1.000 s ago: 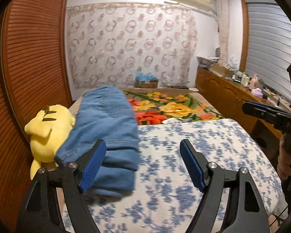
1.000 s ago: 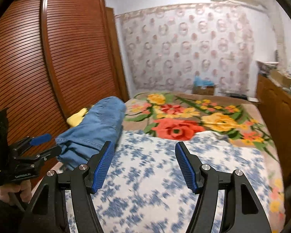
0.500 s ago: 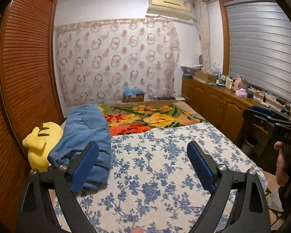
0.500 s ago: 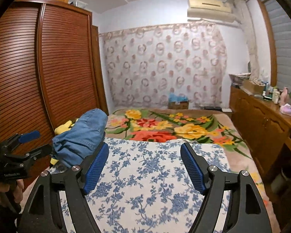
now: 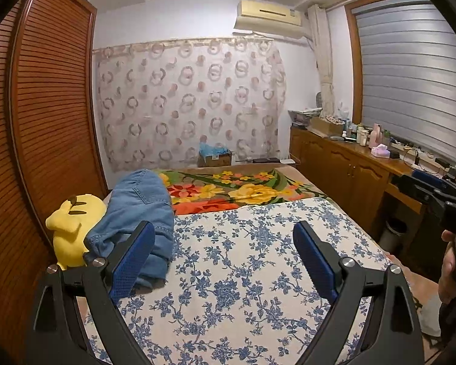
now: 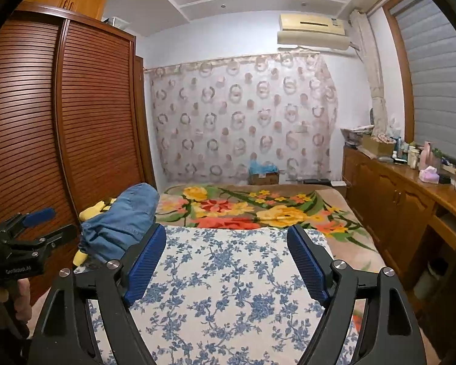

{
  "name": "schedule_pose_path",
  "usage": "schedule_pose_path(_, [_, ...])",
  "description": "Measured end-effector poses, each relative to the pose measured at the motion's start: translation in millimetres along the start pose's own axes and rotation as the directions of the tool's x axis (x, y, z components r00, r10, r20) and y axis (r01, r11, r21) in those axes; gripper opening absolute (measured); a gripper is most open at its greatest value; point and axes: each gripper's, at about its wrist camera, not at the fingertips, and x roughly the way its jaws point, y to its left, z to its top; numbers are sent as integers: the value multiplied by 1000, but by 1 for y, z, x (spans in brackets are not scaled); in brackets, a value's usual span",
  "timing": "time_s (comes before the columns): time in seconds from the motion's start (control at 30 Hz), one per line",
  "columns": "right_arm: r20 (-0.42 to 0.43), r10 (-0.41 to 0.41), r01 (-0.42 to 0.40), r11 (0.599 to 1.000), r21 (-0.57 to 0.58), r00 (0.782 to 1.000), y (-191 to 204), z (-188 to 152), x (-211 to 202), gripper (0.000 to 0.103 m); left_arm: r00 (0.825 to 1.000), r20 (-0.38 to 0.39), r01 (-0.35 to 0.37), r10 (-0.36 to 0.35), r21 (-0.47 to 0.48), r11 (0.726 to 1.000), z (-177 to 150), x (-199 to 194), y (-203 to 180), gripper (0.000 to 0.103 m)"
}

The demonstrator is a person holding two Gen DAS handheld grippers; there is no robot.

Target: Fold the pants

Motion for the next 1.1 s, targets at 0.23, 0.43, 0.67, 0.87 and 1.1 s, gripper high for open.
schedule_pose_path(0.23, [-14,2,-2,1000,9,1000,-3,0,4,83,1000,-8,-1,0,-6,1000,-2,-3,1,93])
schedule_pose_path(0.43, [-16,-4,4,1000,4,1000,-8,3,4,83,1000,-13,-4,4,-7,1000,-3,-3,3,93])
schedule_pose_path(0.67, [-17,-4,4,1000,0,1000,-12,6,5,83,1000,-12,-2,2,-6,1000,-3,-3,4,93])
schedule_pose_path(0.87, [-12,-5,5,1000,2,1000,-15,5,3,83,1000,-10,-5,5,-6,1000,-3,-3,4,93])
schedule_pose_path(1.1, [-10,3,-3,1000,4,1000,-18,7,3,83,1000,-11,-1,1,-7,1000,-3,-3,4,93])
